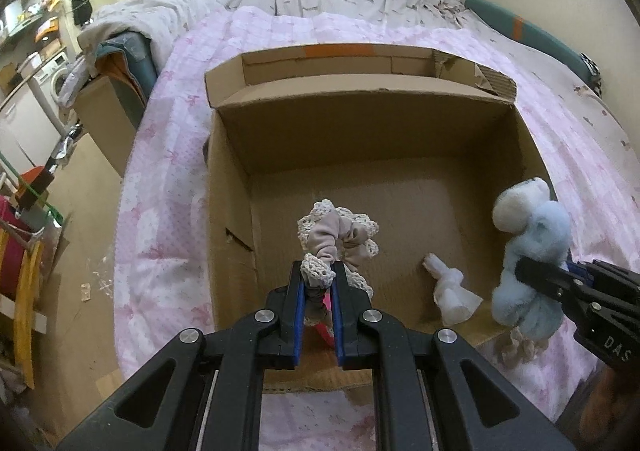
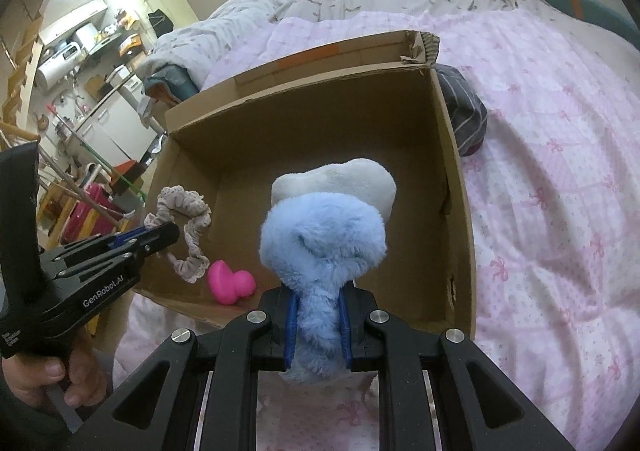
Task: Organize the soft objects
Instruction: 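Carry both scrunchies over the box and release them inside, then withdraw both grippers from the box toward the remaining items, then lower the left gripper onto a tan cone sponge and grasp it, then grasp the second tan cone sponge with the right gripper while the left holds its sponge, then carry both tan sponges into the box and open both grippers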
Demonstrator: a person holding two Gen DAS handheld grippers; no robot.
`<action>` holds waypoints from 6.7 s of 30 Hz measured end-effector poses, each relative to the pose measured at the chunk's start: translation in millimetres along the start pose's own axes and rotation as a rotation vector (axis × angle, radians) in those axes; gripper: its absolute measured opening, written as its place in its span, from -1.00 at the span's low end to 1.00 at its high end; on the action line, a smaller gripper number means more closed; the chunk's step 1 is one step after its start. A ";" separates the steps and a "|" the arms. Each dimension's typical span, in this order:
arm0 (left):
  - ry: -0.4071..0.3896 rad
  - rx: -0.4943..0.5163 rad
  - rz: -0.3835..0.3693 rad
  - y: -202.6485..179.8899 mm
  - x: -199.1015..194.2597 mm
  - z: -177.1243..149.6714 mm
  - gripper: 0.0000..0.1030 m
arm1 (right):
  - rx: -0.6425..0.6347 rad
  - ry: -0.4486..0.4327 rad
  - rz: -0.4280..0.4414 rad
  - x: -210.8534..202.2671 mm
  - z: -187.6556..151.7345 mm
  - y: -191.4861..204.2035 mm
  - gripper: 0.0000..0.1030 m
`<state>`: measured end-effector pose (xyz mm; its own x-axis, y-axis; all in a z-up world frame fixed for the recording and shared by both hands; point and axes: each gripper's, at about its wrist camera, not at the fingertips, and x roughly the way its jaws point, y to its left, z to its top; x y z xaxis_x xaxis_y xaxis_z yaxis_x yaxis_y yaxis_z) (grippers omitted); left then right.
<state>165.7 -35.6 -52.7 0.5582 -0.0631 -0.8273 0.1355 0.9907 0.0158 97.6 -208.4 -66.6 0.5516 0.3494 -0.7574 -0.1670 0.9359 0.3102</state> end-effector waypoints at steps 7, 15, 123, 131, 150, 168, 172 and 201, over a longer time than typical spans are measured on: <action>0.002 0.009 -0.004 -0.7 2.2 -1.2 -0.76 | 0.007 0.009 -0.006 2.7 0.0 -0.3 -0.63; 0.012 0.018 -0.002 -3.3 3.4 -2.4 -0.48 | 0.012 0.011 -0.004 3.7 -0.1 -1.5 -0.62; 0.492 -0.103 -0.240 3.8 -21.3 -125.4 -0.90 | 0.208 0.066 -0.061 -23.1 -51.9 -23.2 0.64; 0.313 -0.236 -0.116 59.8 -47.4 -101.8 -0.90 | 0.169 0.089 -0.055 -19.6 -54.6 -14.0 0.64; 0.258 -0.388 -0.061 81.9 -33.4 -97.5 -0.90 | -0.052 0.100 -0.132 85.6 -92.3 105.5 0.19; 0.258 -0.393 -0.083 77.1 -33.3 -95.5 -0.90 | -0.080 0.137 -0.075 72.4 -88.0 98.1 -0.80; 0.257 -0.387 -0.077 76.5 -33.7 -95.8 -0.90 | -0.019 0.208 -0.047 60.1 -102.9 85.9 -0.81; 0.070 -0.289 -0.162 57.5 -93.7 -63.5 -0.90 | 0.044 -0.056 0.032 -72.8 -73.8 51.3 -0.83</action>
<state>69.2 34.9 -9.9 0.4899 -0.2237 -0.8426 -0.0257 0.9624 -0.2705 -11.5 -182.5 -38.0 0.5915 0.3753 -0.7137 -0.1503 0.9209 0.3596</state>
